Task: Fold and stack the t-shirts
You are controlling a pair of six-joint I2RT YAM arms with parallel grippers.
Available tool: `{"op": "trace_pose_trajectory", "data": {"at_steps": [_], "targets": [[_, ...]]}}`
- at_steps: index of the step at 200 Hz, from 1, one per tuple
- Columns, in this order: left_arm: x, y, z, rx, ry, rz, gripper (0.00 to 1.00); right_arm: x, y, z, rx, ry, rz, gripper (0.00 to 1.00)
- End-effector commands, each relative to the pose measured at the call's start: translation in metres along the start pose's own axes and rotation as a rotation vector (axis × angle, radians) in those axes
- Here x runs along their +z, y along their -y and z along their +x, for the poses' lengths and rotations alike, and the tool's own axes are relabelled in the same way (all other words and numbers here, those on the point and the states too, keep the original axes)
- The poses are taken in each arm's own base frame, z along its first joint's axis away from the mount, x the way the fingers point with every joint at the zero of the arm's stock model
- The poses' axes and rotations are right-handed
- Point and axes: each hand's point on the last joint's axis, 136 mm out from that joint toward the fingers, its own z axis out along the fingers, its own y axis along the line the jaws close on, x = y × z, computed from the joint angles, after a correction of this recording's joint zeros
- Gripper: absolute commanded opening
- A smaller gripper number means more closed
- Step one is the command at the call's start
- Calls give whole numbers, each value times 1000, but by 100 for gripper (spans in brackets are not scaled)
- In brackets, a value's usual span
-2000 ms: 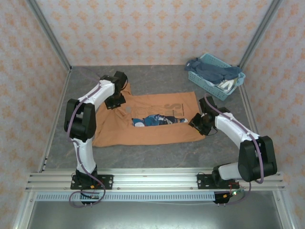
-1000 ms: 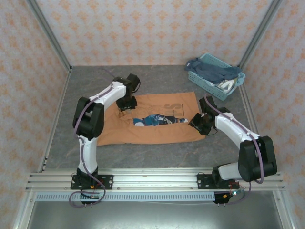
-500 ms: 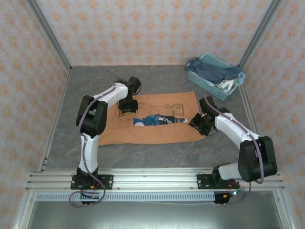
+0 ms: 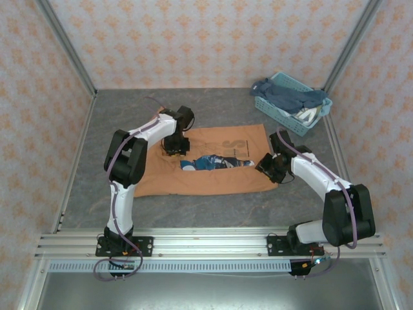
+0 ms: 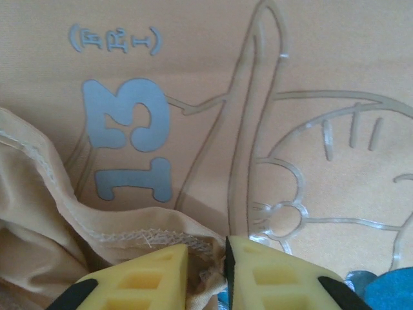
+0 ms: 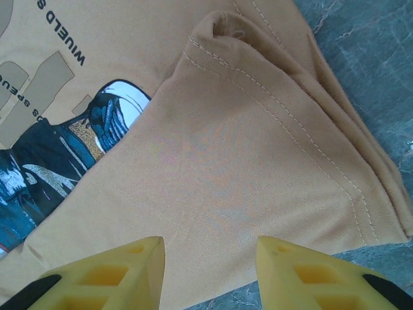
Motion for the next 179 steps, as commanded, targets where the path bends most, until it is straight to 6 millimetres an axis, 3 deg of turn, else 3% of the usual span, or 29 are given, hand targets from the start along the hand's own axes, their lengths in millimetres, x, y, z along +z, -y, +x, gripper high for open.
{"op": "trace_pose_trajectory", "data": {"at_steps": [1,60,130,179], "targets": [[-18,-2,4,10,20,-4,19,1,0,2,0,1,0,42],[-27,5,0,8,37,19,0,2,1,3,4,0,-1,42],[-34,22,-2,79,40,11,0,2,0,3,2,-1,-2,42],[-24,15,1,152,-20,-120,2,4,-1,3,4,-7,-4,42]]}}
